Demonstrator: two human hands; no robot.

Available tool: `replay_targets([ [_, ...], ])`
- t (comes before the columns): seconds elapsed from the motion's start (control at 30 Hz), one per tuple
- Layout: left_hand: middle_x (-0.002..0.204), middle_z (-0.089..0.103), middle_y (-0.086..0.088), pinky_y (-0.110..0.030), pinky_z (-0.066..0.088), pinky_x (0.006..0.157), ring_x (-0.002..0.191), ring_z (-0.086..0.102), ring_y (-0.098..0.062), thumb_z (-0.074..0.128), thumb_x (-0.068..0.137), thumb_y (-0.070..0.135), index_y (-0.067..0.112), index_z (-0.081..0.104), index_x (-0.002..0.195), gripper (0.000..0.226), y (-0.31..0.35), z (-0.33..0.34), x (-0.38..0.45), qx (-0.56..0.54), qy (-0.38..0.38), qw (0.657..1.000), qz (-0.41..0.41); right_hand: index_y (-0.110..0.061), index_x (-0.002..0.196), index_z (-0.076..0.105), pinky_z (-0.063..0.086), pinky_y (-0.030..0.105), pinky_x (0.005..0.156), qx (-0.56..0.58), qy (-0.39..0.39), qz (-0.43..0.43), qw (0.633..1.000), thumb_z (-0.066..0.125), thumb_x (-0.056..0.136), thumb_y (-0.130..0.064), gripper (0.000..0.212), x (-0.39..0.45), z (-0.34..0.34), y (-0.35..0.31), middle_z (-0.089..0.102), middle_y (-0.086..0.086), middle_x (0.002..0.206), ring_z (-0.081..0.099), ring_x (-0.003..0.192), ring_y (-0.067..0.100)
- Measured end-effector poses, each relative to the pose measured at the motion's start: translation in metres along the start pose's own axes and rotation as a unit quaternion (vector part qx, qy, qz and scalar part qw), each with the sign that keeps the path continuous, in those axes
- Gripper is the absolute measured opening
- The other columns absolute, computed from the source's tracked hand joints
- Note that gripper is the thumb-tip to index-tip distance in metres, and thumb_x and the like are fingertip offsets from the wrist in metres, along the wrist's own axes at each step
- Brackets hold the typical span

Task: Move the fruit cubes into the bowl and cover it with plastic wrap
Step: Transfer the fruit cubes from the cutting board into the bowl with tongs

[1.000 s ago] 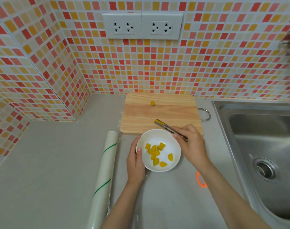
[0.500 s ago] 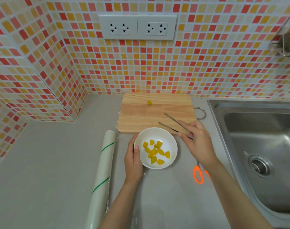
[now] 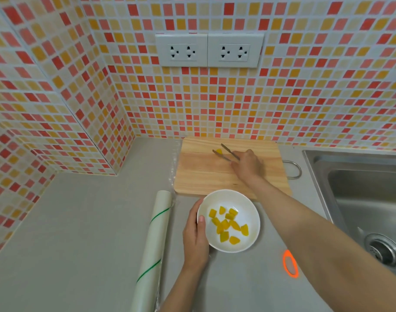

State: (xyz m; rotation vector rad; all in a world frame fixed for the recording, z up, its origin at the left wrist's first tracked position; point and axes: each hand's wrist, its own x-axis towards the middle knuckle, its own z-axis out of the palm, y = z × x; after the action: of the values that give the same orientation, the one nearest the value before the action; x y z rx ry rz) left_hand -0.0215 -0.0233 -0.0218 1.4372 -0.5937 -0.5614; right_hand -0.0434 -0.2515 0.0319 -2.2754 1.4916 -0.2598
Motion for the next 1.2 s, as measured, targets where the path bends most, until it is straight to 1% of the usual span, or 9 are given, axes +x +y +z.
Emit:
replay_targets([
  [0.17,0.127,0.060,0.017,-0.019,0.046,0.095,0.121,0.054,-0.006,0.040,0.093,0.029,0.036,0.054,0.127,0.037,-0.005,-0.001,0.002,0.015,0.002,1.000,0.006,-0.028,0.113,0.067,0.038,0.040,0.093,-0.007,0.031,0.029,0.999,0.052,0.090,-0.030,0.027,0.010,0.013,0.000,0.062,0.008,0.108,0.057,0.101,0.031],
  [0.33,0.127,0.060,0.018,-0.018,0.046,0.094,0.120,0.055,-0.004,0.041,0.093,0.030,0.038,0.054,0.126,0.036,-0.005,0.001,0.002,0.020,0.003,1.000,0.004,-0.014,0.113,0.064,0.039,0.040,0.094,0.020,0.039,0.051,0.998,0.054,0.090,-0.034,0.032,-0.002,0.010,0.011,0.063,0.010,0.109,0.057,0.103,0.031],
  [0.4,0.127,0.060,0.019,-0.018,0.046,0.095,0.120,0.054,-0.004,0.041,0.093,0.031,0.039,0.054,0.126,0.036,-0.004,0.000,0.002,0.016,0.002,1.000,0.006,-0.015,0.113,0.066,0.038,0.041,0.091,0.046,0.047,0.027,0.997,0.054,0.090,-0.031,0.030,-0.017,0.004,0.016,0.062,0.012,0.106,0.057,0.101,0.032],
  [0.53,0.126,0.060,0.019,-0.021,0.045,0.097,0.121,0.054,-0.004,0.040,0.094,0.029,0.037,0.053,0.125,0.035,-0.003,0.000,0.001,0.016,0.002,1.000,-0.002,-0.027,0.114,0.067,0.041,0.044,0.090,0.125,0.079,-0.025,0.989,0.060,0.087,-0.021,0.028,-0.065,-0.010,0.026,0.061,0.009,0.096,0.059,0.091,0.027],
  [0.67,0.118,0.060,0.029,-0.008,0.043,0.086,0.112,0.055,0.006,0.039,0.095,0.027,0.047,0.054,0.118,0.034,0.004,0.002,0.000,0.023,-0.005,1.000,-0.001,-0.023,0.109,0.070,0.045,0.047,0.083,0.167,0.098,-0.064,0.979,0.066,0.082,-0.016,0.028,-0.119,-0.020,0.038,0.061,0.005,0.085,0.062,0.081,0.025],
  [0.8,0.113,0.061,0.033,-0.005,0.042,0.083,0.108,0.056,0.008,0.038,0.095,0.026,0.048,0.054,0.116,0.035,0.005,0.002,0.000,0.024,-0.004,1.000,-0.004,-0.023,0.107,0.071,0.041,0.040,0.079,0.139,0.100,-0.093,0.981,0.069,0.080,-0.016,0.028,-0.170,-0.021,0.050,0.061,0.001,0.083,0.062,0.079,0.021],
  [0.9,0.114,0.060,0.034,-0.005,0.042,0.085,0.110,0.055,0.008,0.038,0.094,0.025,0.047,0.053,0.117,0.035,0.002,0.002,-0.001,0.015,-0.004,1.000,-0.005,-0.026,0.108,0.070,0.028,0.030,0.079,0.110,0.085,-0.092,0.986,0.068,0.081,-0.017,0.029,-0.199,-0.019,0.058,0.059,0.000,0.084,0.060,0.082,0.019],
  [1.07,0.121,0.060,0.023,-0.007,0.042,0.087,0.114,0.054,0.004,0.038,0.094,0.027,0.031,0.054,0.125,0.036,-0.002,0.001,0.000,0.011,-0.004,1.000,0.000,-0.030,0.115,0.066,0.017,0.023,0.077,0.056,0.064,-0.079,0.993,0.069,0.080,-0.024,0.036,-0.215,-0.024,0.066,0.054,-0.001,0.088,0.058,0.087,0.020],
  [1.2,0.122,0.059,0.022,-0.007,0.042,0.087,0.114,0.054,0.005,0.038,0.094,0.028,0.028,0.054,0.127,0.036,-0.003,0.001,0.000,0.018,-0.006,1.000,0.004,-0.027,0.119,0.064,0.023,0.027,0.081,0.073,0.087,-0.066,0.991,0.071,0.078,-0.028,0.041,-0.206,-0.032,0.073,0.051,-0.003,0.089,0.058,0.088,0.021],
])
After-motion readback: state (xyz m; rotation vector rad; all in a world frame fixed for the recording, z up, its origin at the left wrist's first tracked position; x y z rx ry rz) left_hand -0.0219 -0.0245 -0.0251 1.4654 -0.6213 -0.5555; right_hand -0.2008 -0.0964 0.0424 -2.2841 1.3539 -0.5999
